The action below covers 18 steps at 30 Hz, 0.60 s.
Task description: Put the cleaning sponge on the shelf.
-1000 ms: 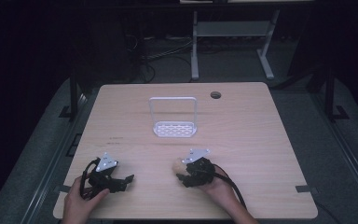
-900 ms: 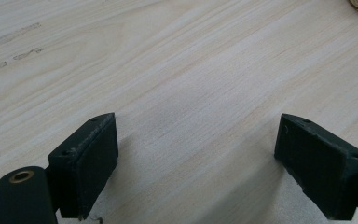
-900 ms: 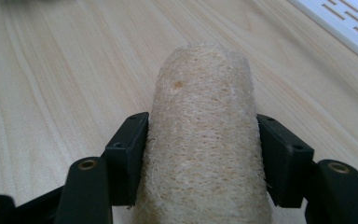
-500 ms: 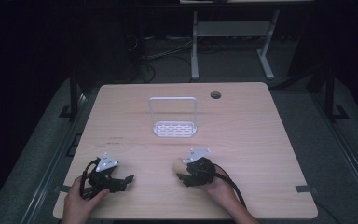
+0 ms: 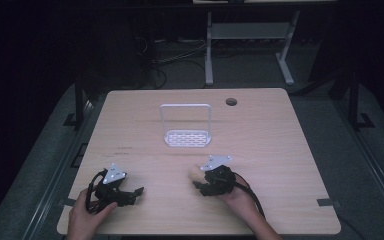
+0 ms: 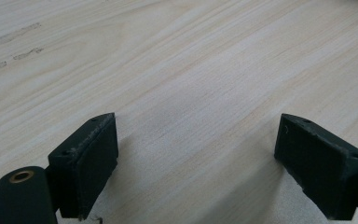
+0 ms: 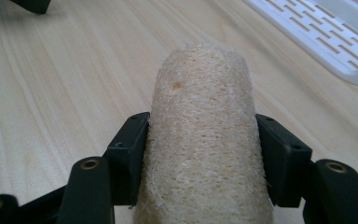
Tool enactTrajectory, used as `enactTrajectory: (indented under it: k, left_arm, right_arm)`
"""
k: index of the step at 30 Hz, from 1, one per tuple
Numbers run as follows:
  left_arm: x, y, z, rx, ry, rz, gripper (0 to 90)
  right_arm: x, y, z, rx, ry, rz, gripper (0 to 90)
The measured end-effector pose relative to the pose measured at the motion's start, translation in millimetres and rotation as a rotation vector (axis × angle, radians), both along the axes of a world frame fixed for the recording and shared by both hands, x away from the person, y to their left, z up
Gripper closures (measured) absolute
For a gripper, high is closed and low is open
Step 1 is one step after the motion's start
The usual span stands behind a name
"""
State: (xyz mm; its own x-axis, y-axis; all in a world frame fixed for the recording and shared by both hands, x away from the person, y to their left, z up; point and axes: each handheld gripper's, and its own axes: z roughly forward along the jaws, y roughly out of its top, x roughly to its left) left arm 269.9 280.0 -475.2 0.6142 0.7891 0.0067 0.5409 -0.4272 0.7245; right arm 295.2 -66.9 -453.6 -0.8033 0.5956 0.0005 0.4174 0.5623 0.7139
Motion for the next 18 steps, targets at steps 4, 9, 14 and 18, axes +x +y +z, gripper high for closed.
enactTrajectory:
  k: [4,9,14,18]
  left_arm:
    - [0.0,0.0,0.0,0.000,0.000,0.000,12.9]
    - [0.0,0.0,0.0,0.000,0.000,0.000,12.9]
    - [0.0,-0.1,-0.1,-0.002,-0.001,0.002,12.9]
    - [0.0,-0.2,-0.1,-0.002,-0.001,0.002,12.9]
  right_arm:
    - [1.6,-2.2,2.2,0.002,-0.005,-0.007,40.0]
    - [4.3,-3.4,4.1,0.002,-0.011,-0.009,40.0]
    - [7.4,-3.9,7.8,0.006,-0.013,-0.016,40.1]
    - [9.9,-4.3,11.0,0.015,-0.020,-0.023,40.1]
